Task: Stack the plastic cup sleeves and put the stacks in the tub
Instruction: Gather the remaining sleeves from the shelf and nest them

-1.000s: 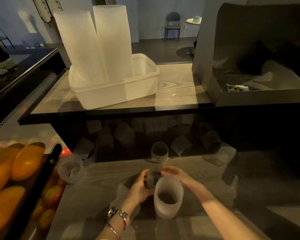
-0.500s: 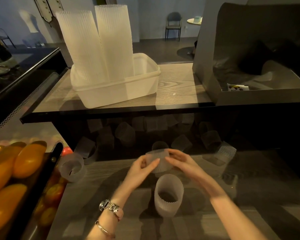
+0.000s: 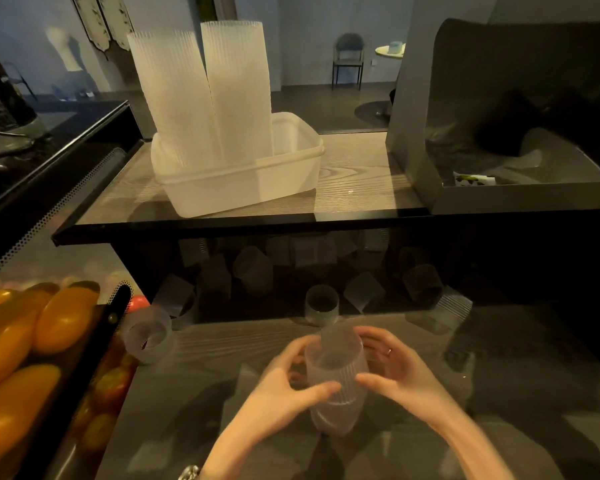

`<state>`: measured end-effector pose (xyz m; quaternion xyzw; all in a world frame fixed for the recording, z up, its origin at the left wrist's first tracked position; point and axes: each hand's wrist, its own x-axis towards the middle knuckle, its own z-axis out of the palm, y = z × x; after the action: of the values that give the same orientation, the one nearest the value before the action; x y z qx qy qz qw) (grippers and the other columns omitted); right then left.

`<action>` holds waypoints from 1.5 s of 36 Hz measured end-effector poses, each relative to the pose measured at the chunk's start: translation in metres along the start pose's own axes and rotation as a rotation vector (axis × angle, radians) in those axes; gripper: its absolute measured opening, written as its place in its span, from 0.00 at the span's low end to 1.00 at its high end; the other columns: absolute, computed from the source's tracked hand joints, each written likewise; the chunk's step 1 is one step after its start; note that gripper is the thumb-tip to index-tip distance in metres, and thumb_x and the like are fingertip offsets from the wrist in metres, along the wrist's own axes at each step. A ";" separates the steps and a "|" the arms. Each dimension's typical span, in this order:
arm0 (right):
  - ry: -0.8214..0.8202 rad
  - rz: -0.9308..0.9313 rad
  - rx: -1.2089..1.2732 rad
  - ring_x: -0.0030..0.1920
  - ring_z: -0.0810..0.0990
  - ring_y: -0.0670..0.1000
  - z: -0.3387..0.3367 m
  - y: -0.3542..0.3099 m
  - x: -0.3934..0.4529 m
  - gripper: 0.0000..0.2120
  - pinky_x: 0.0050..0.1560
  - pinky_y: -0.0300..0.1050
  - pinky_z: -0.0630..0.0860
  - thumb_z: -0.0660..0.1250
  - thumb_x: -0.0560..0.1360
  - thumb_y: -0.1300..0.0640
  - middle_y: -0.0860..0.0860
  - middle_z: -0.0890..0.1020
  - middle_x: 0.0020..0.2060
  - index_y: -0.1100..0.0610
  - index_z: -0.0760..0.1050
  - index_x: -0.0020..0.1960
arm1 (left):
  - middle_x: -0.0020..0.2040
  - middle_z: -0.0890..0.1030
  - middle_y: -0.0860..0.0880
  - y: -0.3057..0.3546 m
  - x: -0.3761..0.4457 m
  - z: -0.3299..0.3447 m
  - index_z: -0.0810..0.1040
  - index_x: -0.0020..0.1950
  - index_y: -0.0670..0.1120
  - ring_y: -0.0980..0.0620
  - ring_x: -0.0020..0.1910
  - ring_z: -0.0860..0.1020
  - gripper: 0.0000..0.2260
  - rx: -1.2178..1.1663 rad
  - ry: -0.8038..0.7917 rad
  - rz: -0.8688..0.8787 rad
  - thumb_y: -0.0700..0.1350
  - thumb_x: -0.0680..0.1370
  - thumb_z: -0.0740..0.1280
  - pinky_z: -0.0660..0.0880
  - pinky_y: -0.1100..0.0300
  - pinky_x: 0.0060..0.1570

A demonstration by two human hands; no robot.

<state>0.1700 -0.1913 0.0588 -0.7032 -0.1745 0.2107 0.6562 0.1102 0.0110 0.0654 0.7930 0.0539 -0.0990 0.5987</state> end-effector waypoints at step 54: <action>0.175 0.342 -0.231 0.69 0.67 0.53 -0.003 0.063 0.135 0.31 0.62 0.47 0.70 0.70 0.72 0.63 0.53 0.70 0.66 0.56 0.60 0.70 | 0.75 0.58 0.43 -0.035 0.134 0.000 0.52 0.76 0.48 0.47 0.73 0.60 0.27 -0.091 0.107 -0.321 0.40 0.80 0.60 0.63 0.49 0.70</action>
<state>0.2845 -0.1278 -0.0127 -0.8087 -0.0181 0.2357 0.5387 0.2337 0.0158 0.0028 0.7506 0.2161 -0.1484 0.6065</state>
